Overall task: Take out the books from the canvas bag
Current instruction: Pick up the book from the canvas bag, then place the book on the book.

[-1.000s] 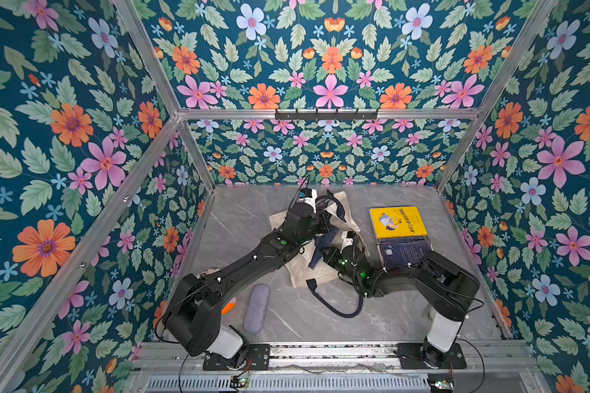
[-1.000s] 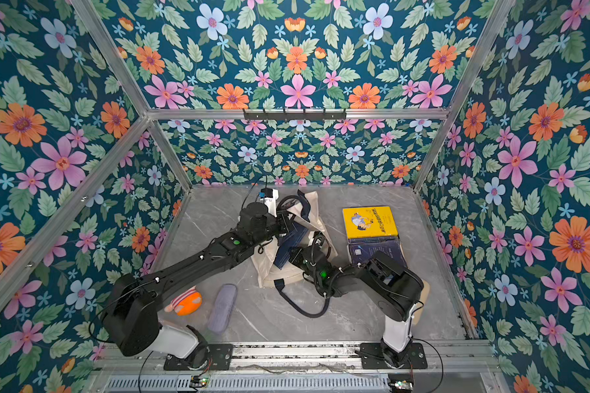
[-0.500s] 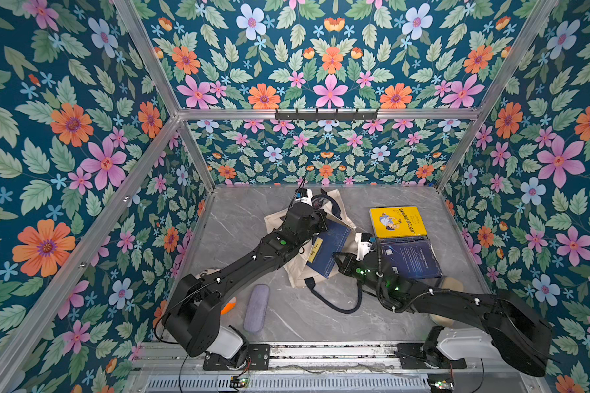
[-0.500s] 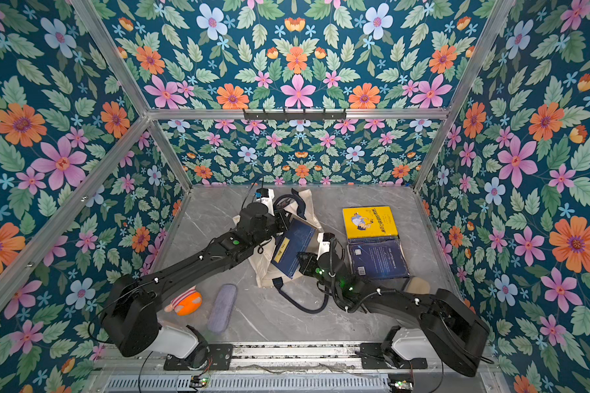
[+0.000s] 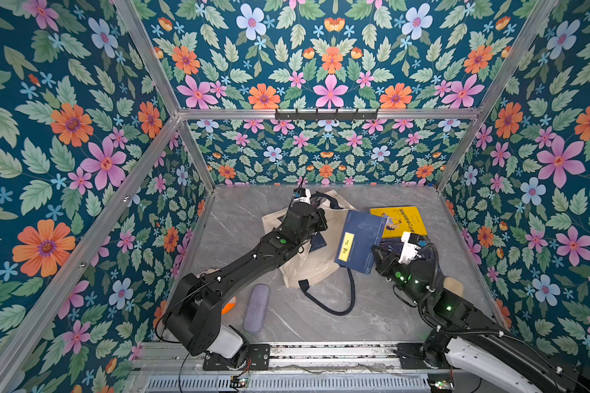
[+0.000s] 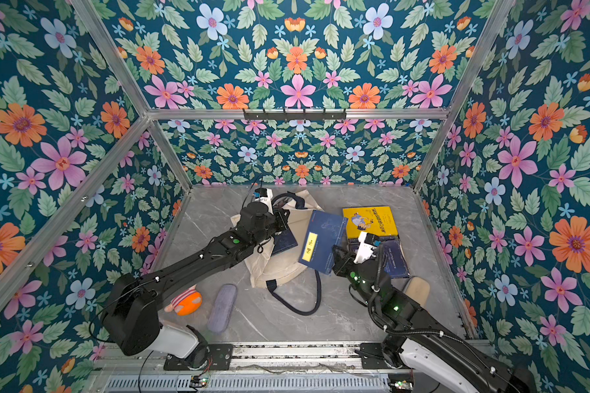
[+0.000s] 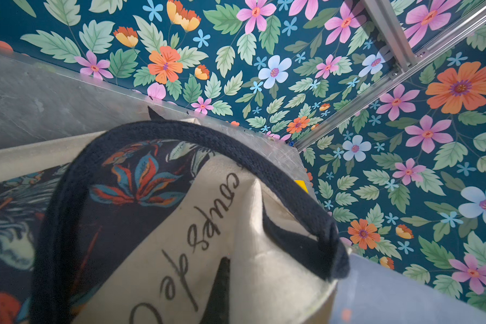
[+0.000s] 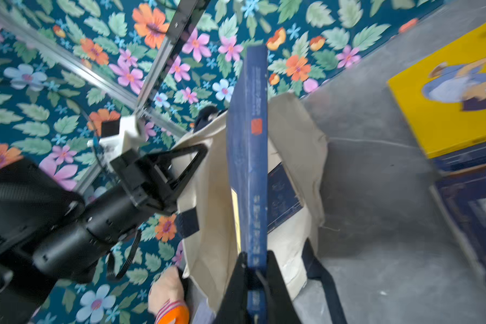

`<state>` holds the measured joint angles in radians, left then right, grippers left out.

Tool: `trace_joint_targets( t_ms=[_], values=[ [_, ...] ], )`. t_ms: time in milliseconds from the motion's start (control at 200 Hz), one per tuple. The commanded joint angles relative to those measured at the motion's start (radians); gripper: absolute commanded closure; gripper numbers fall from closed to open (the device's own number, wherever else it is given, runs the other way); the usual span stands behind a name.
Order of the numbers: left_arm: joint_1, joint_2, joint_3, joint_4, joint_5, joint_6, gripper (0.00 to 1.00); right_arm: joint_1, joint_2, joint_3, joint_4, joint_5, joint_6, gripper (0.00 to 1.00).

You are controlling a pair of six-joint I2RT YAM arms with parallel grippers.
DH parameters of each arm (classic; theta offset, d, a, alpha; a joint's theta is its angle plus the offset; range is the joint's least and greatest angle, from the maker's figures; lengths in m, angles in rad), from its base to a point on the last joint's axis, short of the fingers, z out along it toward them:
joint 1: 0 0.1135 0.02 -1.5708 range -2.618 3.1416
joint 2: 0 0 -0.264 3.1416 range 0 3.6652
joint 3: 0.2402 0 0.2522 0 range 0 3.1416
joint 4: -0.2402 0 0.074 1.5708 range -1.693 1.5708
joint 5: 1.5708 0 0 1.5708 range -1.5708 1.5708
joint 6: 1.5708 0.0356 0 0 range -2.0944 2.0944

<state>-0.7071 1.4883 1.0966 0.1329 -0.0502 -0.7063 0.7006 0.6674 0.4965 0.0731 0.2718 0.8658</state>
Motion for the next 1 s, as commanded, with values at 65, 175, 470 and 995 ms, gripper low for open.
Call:
trace_joint_targets(
  t_ms=[65, 175, 470, 995],
  values=[
    [0.003, 0.007, 0.009, 0.007, 0.015, -0.001, 1.00, -0.227, 0.006, 0.025, -0.025, -0.074, 0.048, 1.00],
    [0.003, 0.013, 0.008, 0.011, 0.033, -0.004, 1.00, -0.372, 0.064, 0.036, 0.041, -0.182, 0.093, 1.00],
    [0.003, 0.011, 0.009, 0.020, 0.053, -0.004, 1.00, -0.489, 0.224, 0.086, 0.139, -0.112, 0.077, 1.00],
    [0.003, 0.006, 0.009, 0.027, 0.072, -0.005, 1.00, -0.619, 0.647, 0.205, 0.398, 0.001, 0.162, 1.00]
  ],
)
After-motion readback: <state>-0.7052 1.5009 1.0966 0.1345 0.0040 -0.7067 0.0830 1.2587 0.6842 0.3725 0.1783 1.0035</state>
